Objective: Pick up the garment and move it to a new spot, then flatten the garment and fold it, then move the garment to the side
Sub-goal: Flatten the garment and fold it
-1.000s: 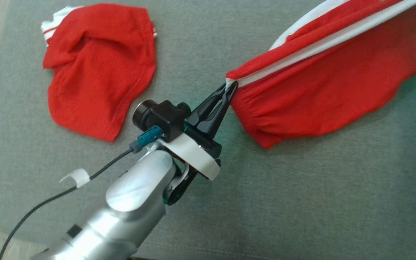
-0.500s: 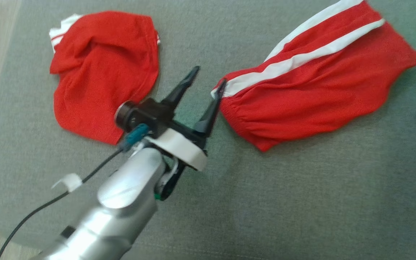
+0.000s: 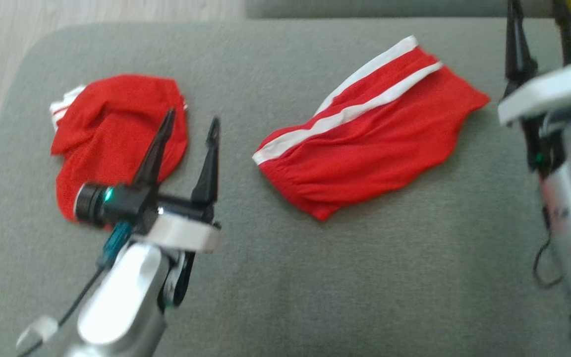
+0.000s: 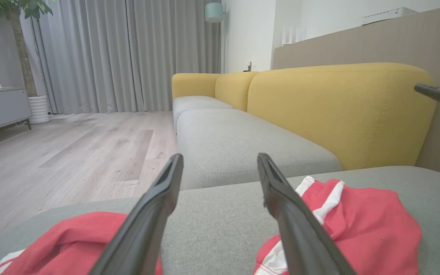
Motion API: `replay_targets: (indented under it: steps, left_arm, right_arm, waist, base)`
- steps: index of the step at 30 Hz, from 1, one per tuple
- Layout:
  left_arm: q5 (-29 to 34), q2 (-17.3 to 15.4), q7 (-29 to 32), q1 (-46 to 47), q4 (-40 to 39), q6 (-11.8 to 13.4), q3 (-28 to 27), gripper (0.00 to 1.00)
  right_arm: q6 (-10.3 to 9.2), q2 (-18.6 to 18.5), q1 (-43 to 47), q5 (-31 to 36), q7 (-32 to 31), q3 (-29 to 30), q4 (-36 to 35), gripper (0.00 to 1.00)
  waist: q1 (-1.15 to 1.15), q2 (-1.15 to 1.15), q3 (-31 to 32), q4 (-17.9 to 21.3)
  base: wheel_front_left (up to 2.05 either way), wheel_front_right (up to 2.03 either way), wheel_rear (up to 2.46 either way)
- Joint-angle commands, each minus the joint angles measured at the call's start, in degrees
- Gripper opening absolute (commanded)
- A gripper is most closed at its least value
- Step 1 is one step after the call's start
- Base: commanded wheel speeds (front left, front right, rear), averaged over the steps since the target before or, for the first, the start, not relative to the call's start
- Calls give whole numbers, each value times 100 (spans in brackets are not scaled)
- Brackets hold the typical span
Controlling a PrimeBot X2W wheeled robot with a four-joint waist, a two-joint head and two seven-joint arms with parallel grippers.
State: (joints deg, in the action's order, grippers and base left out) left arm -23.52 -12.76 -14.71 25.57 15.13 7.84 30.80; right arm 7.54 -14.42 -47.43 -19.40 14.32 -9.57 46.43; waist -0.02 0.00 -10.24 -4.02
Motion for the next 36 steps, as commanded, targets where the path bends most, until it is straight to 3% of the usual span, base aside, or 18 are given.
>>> replay_targets:
  steps: [1, 8, 16, 27, 36]
  left_arm:
    - [85, -174, -28, -75, -262, 55, -359, 100]
    - [377, -13, -29, -1159, -495, 148, -820, 100]
    - [729, 302, -29, -1836, -517, -13, -1197, 100]
    - [1123, 633, -29, -1523, -505, -471, -1403, 100]
    - [1316, 805, -29, -1242, -421, -722, -1406, 100]
  right_arm:
    - [-5, 208, 378, 11, 63, 152, -558, 100]
    - [-5, 911, 2529, 210, 66, 515, -1859, 100]
    - [-5, 1131, 3811, 521, -36, 544, -2677, 100]
    - [-5, 1152, 3229, 718, -849, 877, -3210, 100]
    - [-5, 919, 1829, 1005, -1971, 1642, -2547, 100]
  waist:
    - [2, 0, 215, 197]
    - [2, 0, 490, 431]
    - [2, 0, 498, 502]
    - [2, 0, -41, 181]
    - [2, 0, -561, -278]
  base:
    - [0, 0, 0]
    - [0, 0, 0]
    - [0, 0, 0]
    - [0, 0, 0]
    - [0, 0, 0]
